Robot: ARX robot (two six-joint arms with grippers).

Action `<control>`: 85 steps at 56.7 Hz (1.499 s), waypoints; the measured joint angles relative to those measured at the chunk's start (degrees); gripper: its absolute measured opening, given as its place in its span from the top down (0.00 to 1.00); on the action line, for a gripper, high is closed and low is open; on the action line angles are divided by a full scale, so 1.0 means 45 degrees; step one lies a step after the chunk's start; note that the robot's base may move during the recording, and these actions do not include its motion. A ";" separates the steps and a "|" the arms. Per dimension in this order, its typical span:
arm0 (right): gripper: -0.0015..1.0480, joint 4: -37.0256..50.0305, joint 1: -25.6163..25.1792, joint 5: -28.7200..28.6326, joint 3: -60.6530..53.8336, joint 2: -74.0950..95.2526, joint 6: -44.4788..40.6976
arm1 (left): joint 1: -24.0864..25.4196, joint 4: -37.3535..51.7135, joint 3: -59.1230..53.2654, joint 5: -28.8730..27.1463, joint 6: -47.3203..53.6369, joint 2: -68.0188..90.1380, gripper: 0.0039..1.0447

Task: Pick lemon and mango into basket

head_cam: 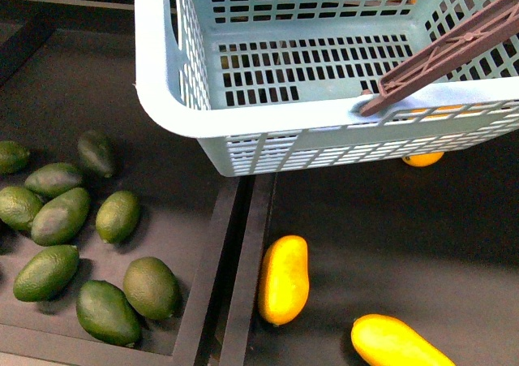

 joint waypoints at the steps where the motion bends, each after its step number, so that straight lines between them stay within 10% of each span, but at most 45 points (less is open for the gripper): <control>1: 0.48 0.0019 0.0092 0.0039 0.0053 0.0083 0.0015 | 0.0000 0.0000 0.0000 0.0000 0.0000 0.0000 0.94; 16: 0.47 -0.0131 0.1472 0.1302 0.0869 0.1496 0.0311 | 0.0000 0.0000 0.0000 -0.0010 0.0000 0.0000 0.94; 34: 0.07 -0.0699 0.1268 0.2021 0.0903 0.1292 0.1234 | 0.0000 0.0000 0.0000 0.0024 0.0053 0.0000 0.94; 55: 0.08 -0.2327 -0.0053 0.2429 0.0257 -0.1209 0.1515 | 0.0005 -0.0005 0.0000 -0.0102 -0.0010 0.0044 0.94; 66: 0.39 0.3381 -0.0816 -0.0690 -0.2861 -0.1851 -0.0840 | -0.0029 -0.0005 0.0000 0.0053 -0.0058 0.0044 0.94; 85: 0.89 0.3939 -0.0874 -0.0729 -0.5552 -0.4012 -0.1423 | -0.0034 -0.0005 0.0000 -0.0029 -0.0029 0.0044 0.94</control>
